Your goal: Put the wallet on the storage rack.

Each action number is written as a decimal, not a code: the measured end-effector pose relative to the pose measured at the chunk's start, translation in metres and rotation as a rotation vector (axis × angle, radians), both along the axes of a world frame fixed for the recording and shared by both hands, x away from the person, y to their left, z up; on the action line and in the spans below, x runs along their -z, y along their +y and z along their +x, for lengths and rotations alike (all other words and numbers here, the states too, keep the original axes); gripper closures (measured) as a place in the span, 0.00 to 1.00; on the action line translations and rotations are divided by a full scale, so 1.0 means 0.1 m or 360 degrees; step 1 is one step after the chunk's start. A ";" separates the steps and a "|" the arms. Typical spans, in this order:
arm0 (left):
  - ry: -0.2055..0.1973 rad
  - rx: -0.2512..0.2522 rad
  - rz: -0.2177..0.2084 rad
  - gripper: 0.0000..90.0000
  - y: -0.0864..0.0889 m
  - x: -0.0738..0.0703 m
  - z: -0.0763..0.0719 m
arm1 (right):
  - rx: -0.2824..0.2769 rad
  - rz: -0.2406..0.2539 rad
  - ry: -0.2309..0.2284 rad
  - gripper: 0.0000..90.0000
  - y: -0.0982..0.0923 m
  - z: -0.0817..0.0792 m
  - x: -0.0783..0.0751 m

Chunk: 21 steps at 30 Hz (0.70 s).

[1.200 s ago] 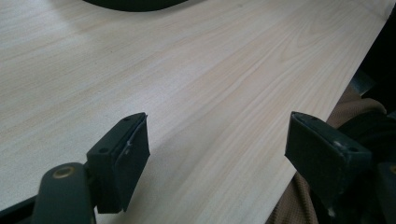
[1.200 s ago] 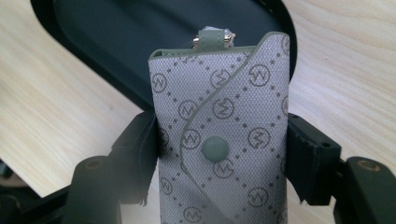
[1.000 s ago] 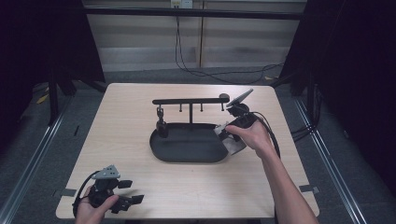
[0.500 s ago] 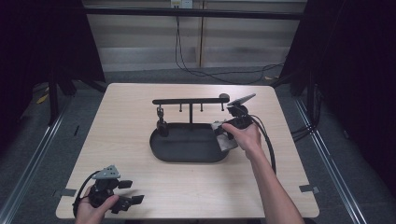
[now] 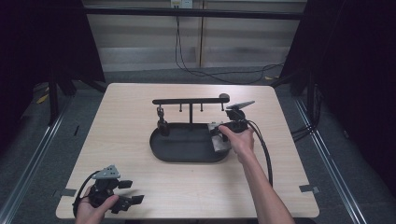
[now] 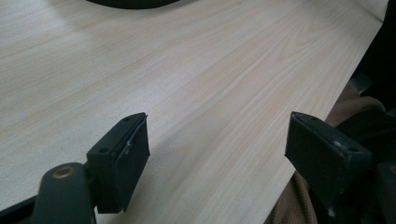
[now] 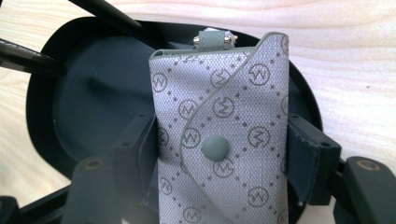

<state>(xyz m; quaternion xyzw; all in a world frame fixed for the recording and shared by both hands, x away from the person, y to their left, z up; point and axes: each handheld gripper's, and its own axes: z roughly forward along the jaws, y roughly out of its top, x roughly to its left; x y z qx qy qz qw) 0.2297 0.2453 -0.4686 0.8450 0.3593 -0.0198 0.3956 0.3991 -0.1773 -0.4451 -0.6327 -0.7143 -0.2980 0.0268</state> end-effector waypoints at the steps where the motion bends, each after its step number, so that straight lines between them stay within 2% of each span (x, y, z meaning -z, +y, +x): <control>1: -0.0001 -0.0001 0.0002 0.24 0.00 0.00 0.00 | -0.0002 0.0004 -0.0011 0.37 0.02 0.00 0.01; 11: 0.0005 0.0001 -0.0001 0.24 -0.01 0.01 0.00 | -0.0007 -0.0002 0.0034 0.37 0.08 0.02 0.17; 19: 0.0006 0.0001 0.0001 0.24 -0.01 0.01 0.00 | -0.0037 -0.0058 0.0042 0.36 0.14 0.02 0.23; 21: 0.0007 -0.0002 -0.0011 0.24 -0.01 0.01 0.00 | -0.0031 -0.0039 0.0044 0.35 0.14 0.01 0.25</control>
